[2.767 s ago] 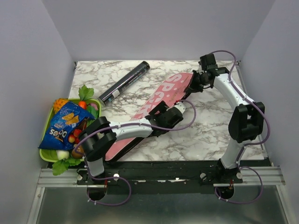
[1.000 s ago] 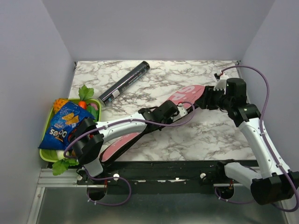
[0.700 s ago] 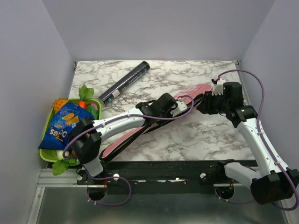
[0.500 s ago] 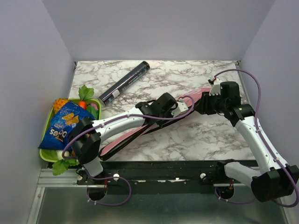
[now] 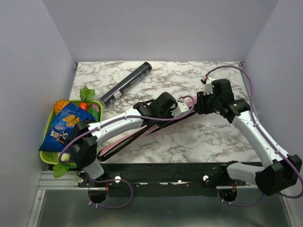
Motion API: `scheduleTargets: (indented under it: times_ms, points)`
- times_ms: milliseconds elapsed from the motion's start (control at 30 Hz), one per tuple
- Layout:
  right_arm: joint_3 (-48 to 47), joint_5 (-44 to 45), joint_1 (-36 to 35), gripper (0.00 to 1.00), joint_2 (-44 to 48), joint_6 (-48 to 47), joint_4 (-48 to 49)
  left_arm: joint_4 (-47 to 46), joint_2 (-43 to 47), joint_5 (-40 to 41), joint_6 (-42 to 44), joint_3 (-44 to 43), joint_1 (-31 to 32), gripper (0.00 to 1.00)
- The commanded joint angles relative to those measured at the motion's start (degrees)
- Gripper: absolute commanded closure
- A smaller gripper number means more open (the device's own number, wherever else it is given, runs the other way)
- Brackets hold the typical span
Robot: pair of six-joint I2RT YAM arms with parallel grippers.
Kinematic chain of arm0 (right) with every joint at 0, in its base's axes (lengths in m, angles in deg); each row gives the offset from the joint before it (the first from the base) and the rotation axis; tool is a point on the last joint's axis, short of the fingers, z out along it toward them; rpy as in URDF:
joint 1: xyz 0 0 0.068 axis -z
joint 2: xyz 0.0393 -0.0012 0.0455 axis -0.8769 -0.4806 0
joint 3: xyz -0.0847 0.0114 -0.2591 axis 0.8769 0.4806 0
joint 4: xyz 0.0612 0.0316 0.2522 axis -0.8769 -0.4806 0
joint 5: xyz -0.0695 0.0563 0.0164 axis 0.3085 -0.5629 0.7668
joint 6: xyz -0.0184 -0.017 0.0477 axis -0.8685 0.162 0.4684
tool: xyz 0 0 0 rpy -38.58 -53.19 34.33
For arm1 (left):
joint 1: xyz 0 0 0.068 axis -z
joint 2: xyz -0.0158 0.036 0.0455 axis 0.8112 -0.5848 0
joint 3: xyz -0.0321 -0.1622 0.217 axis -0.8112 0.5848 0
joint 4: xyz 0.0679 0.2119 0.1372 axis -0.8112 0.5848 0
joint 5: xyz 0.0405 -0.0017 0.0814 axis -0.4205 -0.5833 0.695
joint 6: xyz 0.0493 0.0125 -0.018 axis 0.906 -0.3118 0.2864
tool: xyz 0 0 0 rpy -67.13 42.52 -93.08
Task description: Pack up the badminton gear
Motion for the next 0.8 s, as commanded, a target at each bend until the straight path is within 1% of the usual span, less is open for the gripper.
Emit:
scheduleTargets:
  times_ms: [0,267,433,600,767]
  points:
    - [-3.3,7.0,-3.3,0.54,-1.7,-2.0,-1.2,-0.4,3.1,-3.1,0.9,-1.1,-0.5,1.0]
    - [-5.5,14.2,-7.4,0.55,-3.7,-2.7,-1.8,-0.1,2.4,-3.5,0.7,-1.2,-0.5,1.0]
    - [-6.4,19.3,-9.6,0.61,-4.4,-3.2,-1.9,-0.1,2.3,-3.8,0.5,-1.2,-0.5,1.0]
    - [-6.6,22.1,-10.7,0.68,-4.4,-3.6,-0.7,0.1,1.9,-4.3,0.4,-1.4,-0.5,1.0]
    - [-6.9,24.5,-11.3,0.72,-4.8,-4.0,-0.5,0.1,2.0,-4.8,0.2,-1.5,-0.5,1.0]
